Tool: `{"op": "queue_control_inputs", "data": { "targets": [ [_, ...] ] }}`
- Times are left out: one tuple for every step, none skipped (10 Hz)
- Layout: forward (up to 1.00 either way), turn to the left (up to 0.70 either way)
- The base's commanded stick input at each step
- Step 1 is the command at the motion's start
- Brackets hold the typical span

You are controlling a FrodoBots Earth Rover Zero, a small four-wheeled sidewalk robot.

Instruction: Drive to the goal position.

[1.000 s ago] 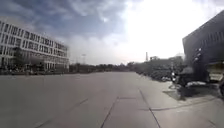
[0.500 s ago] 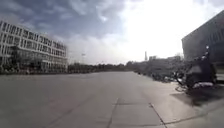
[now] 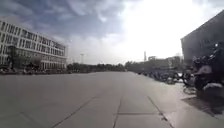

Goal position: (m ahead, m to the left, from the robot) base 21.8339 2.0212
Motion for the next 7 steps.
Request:
{"op": "queue_control_inputs", "data": {
  "targets": [
    [0.85,0.00],
    [0.85,0.00],
    [0.85,0.00],
    [0.85,0.00],
    [0.85,0.00],
    [0.85,0.00],
    [0.85,0.00]
  ]
}}
